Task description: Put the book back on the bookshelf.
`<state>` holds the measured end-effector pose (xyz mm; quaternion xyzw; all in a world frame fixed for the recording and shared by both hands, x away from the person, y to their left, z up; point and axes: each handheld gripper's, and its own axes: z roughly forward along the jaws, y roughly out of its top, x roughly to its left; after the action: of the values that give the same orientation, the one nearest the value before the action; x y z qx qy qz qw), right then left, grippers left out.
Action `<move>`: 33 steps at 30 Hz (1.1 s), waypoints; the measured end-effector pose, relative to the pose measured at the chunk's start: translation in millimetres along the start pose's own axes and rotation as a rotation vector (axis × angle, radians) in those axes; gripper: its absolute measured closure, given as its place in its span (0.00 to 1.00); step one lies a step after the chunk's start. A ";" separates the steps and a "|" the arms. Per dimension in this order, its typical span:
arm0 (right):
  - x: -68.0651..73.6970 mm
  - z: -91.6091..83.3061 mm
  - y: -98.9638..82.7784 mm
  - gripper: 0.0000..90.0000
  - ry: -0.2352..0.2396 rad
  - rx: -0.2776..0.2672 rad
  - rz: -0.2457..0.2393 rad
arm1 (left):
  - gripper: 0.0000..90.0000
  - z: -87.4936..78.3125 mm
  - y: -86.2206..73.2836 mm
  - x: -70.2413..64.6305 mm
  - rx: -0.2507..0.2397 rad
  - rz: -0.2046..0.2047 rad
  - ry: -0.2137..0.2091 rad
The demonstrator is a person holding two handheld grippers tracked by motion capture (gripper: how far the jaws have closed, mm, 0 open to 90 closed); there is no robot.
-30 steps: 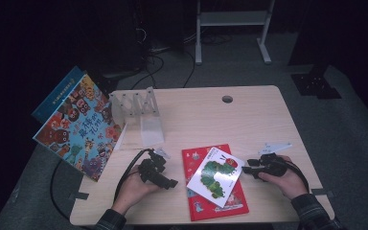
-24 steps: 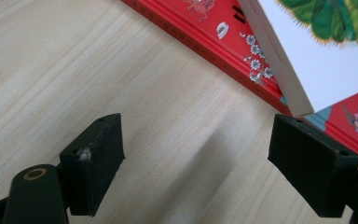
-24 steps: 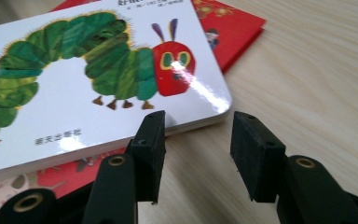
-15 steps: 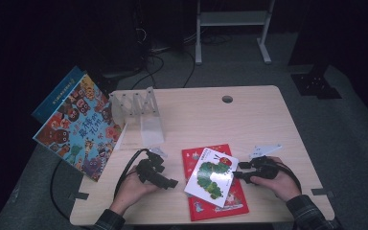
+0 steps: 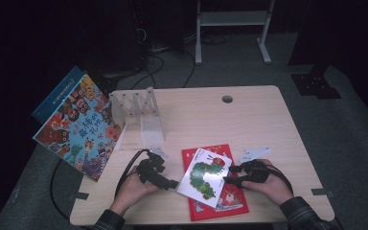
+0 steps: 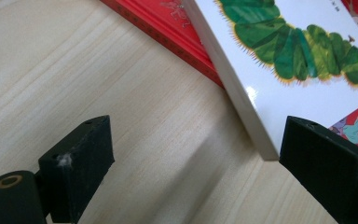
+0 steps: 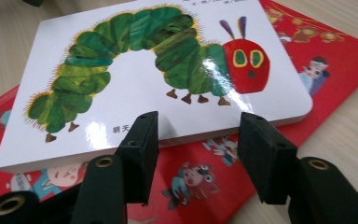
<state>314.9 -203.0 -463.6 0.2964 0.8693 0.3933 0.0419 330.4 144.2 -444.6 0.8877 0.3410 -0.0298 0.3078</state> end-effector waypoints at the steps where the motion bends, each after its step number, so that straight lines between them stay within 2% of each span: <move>1: 1.1 1.3 0.7 0.52 0.001 -0.002 -0.008 | 0.10 0.0 0.4 0.1 0.003 0.007 -0.004; 9: 8.4 8.3 5.6 0.50 0.012 0.001 -0.024 | 0.10 8.1 4.3 -5.1 0.003 0.014 -0.046; 25: 24.0 20.8 11.5 0.46 0.034 0.015 -0.069 | 0.09 24.8 9.1 -10.4 0.040 0.031 -0.092; 33: 25.4 21.5 10.6 0.43 0.031 0.011 -0.093 | 0.08 30.2 13.6 -16.8 0.045 0.038 -0.085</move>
<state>305.8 -169.5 -466.7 0.2499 0.8849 0.3905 0.0449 330.7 109.4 -457.4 0.8986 0.3100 -0.0695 0.3025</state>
